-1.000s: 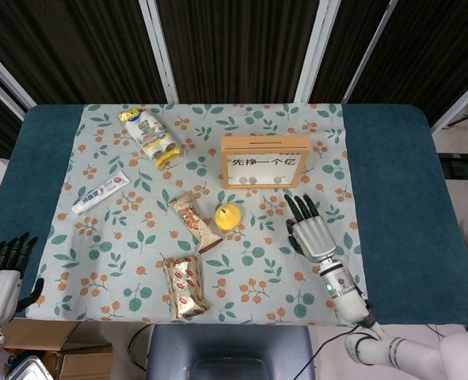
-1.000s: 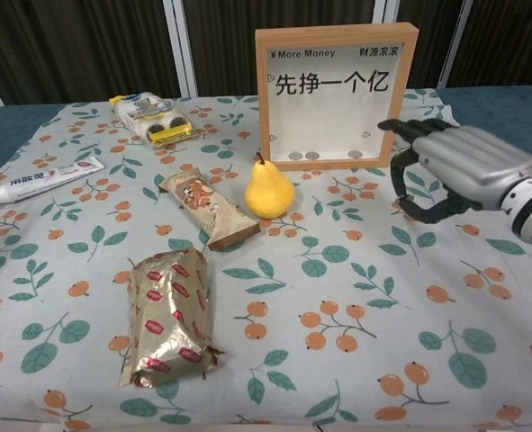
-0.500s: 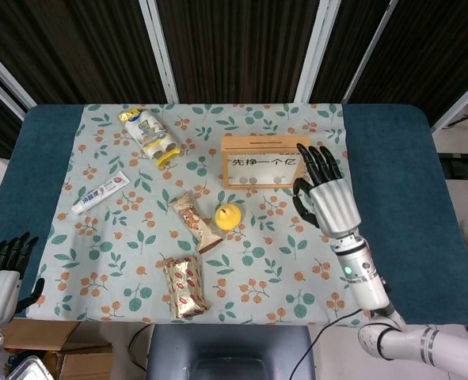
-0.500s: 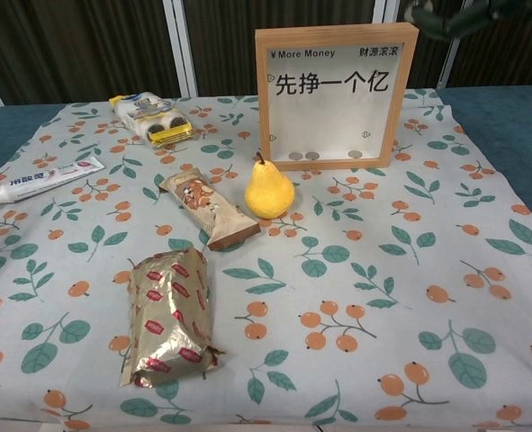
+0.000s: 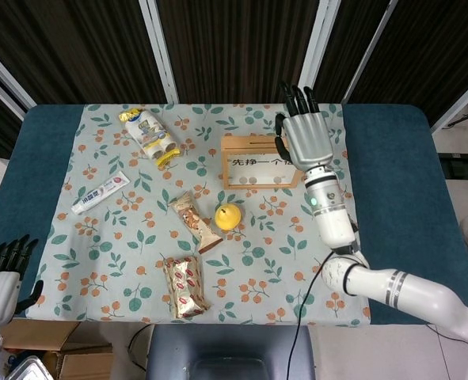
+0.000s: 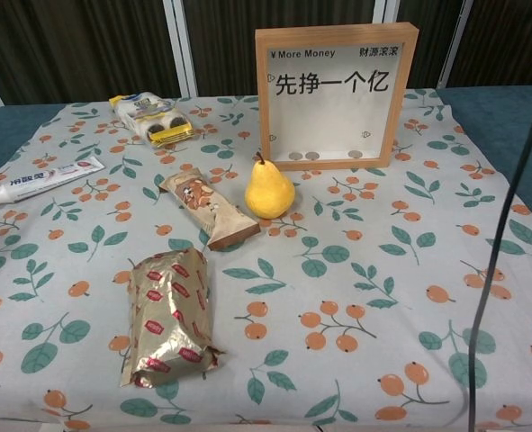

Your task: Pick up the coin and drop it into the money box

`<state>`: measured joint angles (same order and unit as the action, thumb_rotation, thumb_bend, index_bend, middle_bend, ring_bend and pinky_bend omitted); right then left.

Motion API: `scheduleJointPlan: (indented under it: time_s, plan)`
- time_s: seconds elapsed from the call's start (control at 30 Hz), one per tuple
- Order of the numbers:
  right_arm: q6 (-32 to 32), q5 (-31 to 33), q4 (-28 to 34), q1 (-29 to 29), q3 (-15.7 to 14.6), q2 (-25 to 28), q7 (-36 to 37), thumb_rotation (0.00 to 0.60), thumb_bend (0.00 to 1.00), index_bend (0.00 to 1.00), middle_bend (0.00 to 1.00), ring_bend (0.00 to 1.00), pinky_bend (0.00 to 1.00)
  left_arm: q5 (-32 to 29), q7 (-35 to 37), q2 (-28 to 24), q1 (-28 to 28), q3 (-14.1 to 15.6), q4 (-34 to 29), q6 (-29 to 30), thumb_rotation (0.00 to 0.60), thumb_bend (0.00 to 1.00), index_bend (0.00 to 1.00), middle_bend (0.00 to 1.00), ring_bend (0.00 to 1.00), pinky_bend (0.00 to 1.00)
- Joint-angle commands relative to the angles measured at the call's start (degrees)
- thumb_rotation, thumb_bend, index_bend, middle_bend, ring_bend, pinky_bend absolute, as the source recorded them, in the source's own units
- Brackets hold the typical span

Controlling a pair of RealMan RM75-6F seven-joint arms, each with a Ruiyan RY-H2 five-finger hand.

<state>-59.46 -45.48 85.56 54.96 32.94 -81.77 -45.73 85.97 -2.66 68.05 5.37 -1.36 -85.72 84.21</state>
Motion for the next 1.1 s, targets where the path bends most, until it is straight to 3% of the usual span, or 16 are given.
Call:
scheduleJointPlan:
  time_s: [0.03,0.3,0.5,1.1]
  plan:
    - [2.78,7.30,-3.55,4.83,-0.09,-1.08,-4.02,0.600,0.58,0.72,0.09,0.00,0.00,-0.04,-0.16,-0.05,0.02,0.03,-0.14,-0.08,0.600,0.40,0.00,0.00,0.00,0.00]
    - [4.09,18.71,-6.28,8.85,-2.24,-1.06,-6.20,0.600,0.58,0.71,0.10,0.00,0.00,0.02,0.46,-0.78,0.05,0.44,-0.15,-0.76,0.600,0.40,0.00,0.00,0.00,0.00]
    - [4.17,21.21,-8.20,10.50,-5.00,-1.21,-7.21,0.600,0.58,0.70,0.10,0.00,0.00,-0.01,0.48,-1.09,0.05,0.27,-0.37,-0.59,0.600,0.40,0.00,0.00,0.00,0.00]
    - [5.08,21.53,-13.50,13.71,-8.39,-3.39,-4.69,0.600,0.58,0.70,0.10,0.00,0.00,-0.96,-0.22,-1.97,0.13,-0.21,-1.57,-0.84,0.600,0.40,0.00,0.00,0.00,0.00]
